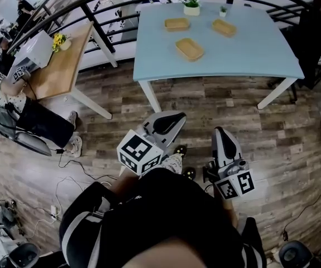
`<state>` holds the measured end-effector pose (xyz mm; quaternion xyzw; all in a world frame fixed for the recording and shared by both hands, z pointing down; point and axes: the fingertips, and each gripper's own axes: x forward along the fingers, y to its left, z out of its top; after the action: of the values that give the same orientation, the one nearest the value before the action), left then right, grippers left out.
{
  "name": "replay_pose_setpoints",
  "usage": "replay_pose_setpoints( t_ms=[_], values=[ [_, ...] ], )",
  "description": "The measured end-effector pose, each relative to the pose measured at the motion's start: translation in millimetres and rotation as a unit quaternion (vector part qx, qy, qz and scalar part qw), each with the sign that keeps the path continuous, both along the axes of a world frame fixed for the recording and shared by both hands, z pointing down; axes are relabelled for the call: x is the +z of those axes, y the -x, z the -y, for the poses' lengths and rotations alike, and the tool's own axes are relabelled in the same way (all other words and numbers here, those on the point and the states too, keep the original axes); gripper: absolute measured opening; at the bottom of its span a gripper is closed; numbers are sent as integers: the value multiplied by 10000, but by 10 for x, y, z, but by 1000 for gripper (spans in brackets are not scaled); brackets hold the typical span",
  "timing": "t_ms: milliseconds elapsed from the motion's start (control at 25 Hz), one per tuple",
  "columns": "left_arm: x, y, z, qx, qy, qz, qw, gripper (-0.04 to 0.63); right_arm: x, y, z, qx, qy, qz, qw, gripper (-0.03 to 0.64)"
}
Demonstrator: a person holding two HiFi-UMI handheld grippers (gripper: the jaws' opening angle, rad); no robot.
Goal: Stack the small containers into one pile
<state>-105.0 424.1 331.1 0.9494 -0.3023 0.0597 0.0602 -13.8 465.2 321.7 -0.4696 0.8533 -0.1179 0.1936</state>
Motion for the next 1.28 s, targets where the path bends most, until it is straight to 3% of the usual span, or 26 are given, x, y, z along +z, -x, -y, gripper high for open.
replay_pose_setpoints(
  t_ms=[320,600,840,1280],
  values=[
    [68,57,139,-163,64,2,9998,18,44,10,101,-91,62,-6,9999,0],
    [73,-196,436,75,20,-102,9999,18,32,-212,332,150,66,-95,9998,0],
    [34,-301,813,151,-33,-203,9997,18,-27,-309,682,226,31,-180,9996,0],
    [72,-190,1505,-77,52,-232,9997,18,-20,-253,1345,74,77,-251,9996,0]
  ],
)
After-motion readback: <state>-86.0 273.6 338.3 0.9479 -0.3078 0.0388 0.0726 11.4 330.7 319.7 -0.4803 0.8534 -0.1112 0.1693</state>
